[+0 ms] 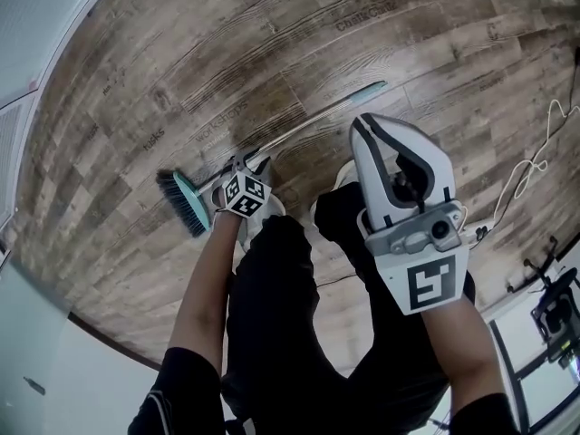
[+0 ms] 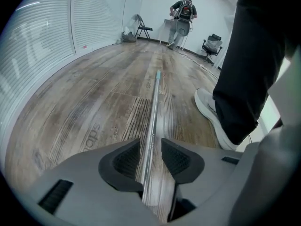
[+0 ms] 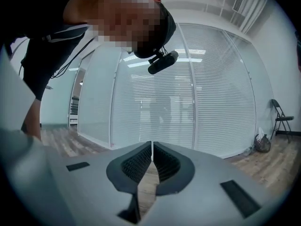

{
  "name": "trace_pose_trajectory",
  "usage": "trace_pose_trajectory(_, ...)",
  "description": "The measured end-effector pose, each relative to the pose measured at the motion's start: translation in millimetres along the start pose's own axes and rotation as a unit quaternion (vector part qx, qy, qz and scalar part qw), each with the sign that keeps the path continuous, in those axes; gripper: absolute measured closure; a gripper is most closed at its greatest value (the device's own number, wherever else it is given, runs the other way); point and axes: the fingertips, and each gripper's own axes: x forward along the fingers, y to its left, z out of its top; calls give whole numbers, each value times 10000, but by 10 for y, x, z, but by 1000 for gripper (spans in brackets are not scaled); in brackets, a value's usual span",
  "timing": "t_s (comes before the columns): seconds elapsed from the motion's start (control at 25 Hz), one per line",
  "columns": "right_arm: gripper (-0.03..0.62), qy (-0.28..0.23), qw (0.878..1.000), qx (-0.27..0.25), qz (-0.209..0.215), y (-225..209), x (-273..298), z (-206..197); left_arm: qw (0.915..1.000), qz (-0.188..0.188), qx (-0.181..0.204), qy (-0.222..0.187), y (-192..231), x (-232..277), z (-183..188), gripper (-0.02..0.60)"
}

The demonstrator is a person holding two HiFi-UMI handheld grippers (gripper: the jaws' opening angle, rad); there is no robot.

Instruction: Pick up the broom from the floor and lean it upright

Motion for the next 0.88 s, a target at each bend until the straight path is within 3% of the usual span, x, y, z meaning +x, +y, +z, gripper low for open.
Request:
trace_pose_trajectory(0.4,572,128,9990,387,187,-113,208,-364,9979,-182,159,604,-34,319,-189,431)
trace_pose_trajectory(0.6,572,188,9972,608,396,-51,450,-438,9940,-454,33,997,-66,486,-227,425)
trace_pose_trajectory(0.88,572,281,9952,534,772,-6,771,-508,9933,-272,-266,1091,3,519,-259,458)
